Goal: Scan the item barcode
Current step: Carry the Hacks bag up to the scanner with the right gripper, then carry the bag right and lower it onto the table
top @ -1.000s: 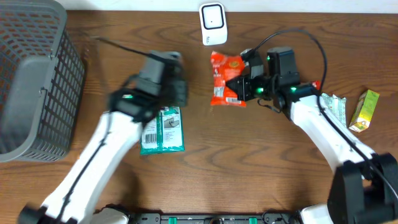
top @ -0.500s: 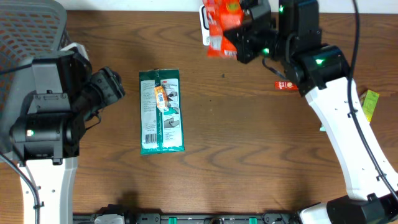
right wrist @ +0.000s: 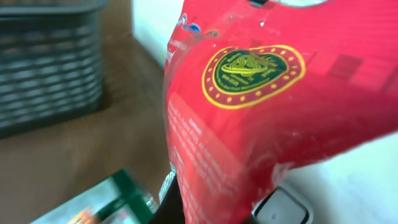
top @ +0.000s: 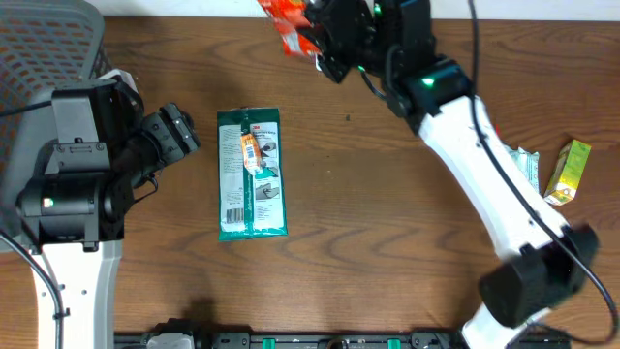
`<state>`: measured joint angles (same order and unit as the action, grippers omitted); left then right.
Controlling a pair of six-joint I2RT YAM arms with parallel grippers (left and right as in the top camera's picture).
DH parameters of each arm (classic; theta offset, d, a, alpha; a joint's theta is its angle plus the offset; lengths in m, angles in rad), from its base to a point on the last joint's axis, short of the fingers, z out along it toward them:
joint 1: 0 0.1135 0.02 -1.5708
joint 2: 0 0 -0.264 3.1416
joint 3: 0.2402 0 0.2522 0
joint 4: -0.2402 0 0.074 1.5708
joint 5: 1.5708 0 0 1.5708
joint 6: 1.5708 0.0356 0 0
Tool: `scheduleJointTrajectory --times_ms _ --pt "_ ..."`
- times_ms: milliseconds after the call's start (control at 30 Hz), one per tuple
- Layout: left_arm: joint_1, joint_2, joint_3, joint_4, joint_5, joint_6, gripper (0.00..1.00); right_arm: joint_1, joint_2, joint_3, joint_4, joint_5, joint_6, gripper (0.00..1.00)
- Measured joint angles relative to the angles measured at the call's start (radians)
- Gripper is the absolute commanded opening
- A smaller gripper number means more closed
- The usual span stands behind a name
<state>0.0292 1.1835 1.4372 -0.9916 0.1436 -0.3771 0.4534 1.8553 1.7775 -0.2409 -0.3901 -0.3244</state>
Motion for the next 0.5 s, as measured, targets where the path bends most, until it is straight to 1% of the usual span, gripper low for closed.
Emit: scheduleJointTrajectory --times_ms 167,300,500 --pt "0.0 0.0 0.0 0.0 0.0 0.0 0.84 0.0 0.132 0.0 0.269 0.069 0.03 0.01" --pt "0.0 0.0 0.0 0.0 0.0 0.0 0.85 -0.002 0.232 -0.001 0.453 0.127 0.037 0.01" --pt "0.0 0.0 0.0 0.0 0.0 0.0 0.85 -0.037 0.363 -0.002 0.675 0.17 0.044 0.01"
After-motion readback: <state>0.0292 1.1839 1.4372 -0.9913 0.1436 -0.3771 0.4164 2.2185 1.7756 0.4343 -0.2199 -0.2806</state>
